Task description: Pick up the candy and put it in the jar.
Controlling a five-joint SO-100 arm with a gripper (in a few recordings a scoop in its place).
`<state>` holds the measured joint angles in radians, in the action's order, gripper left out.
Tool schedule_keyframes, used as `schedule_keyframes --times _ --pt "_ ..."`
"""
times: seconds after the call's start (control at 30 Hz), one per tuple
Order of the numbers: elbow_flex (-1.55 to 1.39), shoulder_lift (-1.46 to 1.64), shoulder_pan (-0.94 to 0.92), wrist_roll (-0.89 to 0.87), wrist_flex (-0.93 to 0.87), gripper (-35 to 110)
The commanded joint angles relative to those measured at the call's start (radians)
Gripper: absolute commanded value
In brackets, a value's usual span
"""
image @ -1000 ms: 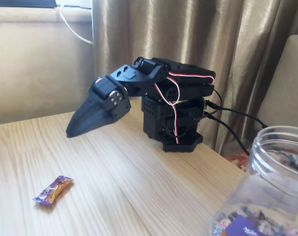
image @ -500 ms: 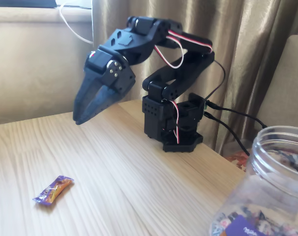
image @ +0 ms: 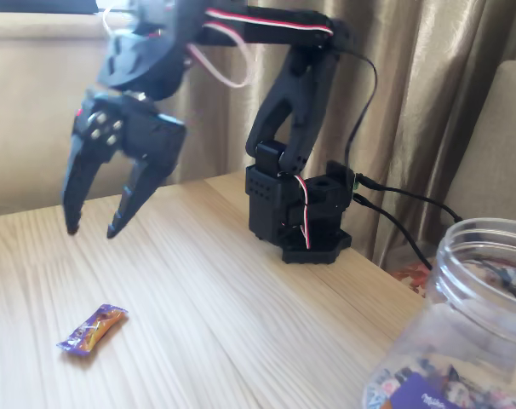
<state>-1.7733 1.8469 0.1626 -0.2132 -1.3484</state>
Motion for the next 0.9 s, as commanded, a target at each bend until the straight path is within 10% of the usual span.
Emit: schedule_keyframes --times 0.0,0.87 --pt "0.235 -0.153 -0.017 -0.066 -0.155 21" --pt "0.187 -0.288 0.054 -0.376 0.035 15"
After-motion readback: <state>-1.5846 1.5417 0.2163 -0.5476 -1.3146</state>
